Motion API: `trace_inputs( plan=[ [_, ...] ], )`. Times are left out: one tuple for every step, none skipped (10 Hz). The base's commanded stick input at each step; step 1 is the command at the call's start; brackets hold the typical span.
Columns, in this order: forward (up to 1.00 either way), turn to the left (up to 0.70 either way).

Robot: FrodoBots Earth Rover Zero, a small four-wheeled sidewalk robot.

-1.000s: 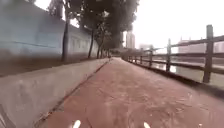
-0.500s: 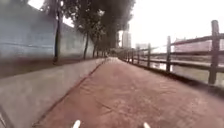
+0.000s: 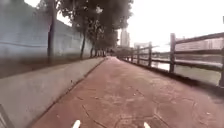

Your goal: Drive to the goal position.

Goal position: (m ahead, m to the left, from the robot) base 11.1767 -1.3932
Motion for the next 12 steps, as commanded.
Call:
trace_inputs(
  plan=[
    [0.7,0.0],
    [0.7,0.0],
    [0.7,0.0],
    [0.7,0.0],
    [0.7,-0.01],
    [0.7,-0.12],
    [0.7,-0.27],
    [0.7,-0.32],
    [0.7,-0.2],
    [0.7,0.02],
    [0.7,0.01],
    [0.7,0.0]
  ],
)
